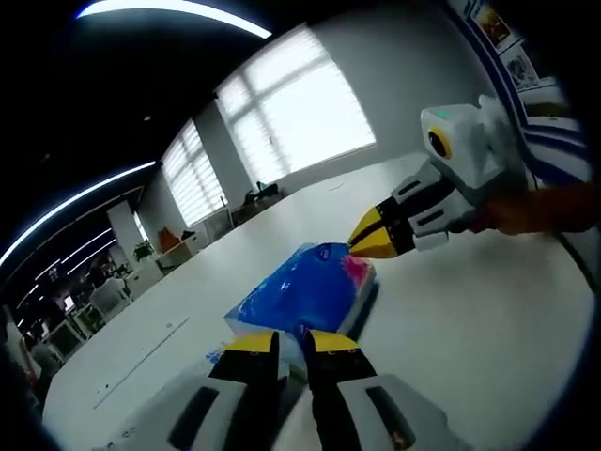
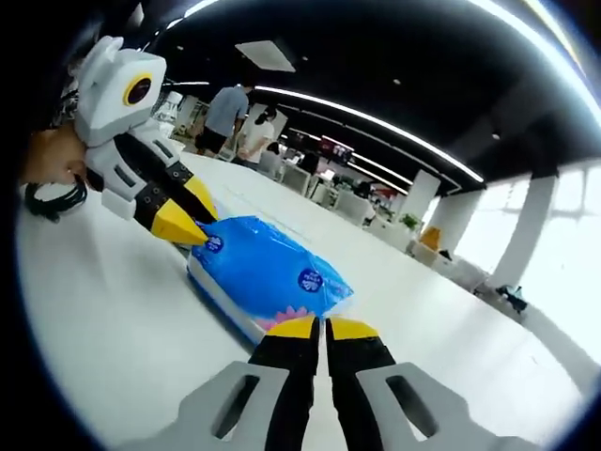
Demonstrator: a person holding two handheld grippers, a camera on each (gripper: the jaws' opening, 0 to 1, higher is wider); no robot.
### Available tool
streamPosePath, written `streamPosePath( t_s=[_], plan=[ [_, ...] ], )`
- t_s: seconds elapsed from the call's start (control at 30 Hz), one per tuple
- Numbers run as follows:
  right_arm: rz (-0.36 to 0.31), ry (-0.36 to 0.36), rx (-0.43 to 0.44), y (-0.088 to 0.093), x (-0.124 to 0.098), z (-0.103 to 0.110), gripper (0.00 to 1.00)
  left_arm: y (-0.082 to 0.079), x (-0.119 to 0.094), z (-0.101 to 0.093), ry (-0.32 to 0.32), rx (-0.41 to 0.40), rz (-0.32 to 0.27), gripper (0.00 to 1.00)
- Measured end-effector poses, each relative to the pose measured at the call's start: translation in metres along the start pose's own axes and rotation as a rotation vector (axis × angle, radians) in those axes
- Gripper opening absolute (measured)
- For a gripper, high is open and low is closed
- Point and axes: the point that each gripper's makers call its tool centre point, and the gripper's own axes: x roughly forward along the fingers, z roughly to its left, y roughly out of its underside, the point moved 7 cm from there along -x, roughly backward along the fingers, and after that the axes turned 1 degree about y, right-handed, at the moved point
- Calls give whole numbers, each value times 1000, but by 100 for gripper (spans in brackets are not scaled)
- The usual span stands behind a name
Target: Arrange the tabletop items into an orderly group along one side of the table until the central work area is clear of visible clutter.
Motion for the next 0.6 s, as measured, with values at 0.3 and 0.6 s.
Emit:
streamPosePath(
  t_s=[0.3,0.6],
  plan=[
    [-21,8,42,-5,-4,-2,8,-6,-9,0,-27,34,-9,17],
    [-32,9,70,-5,-11,-5,17,-11,-16,-2,-33,34,-3,26]
  ],
)
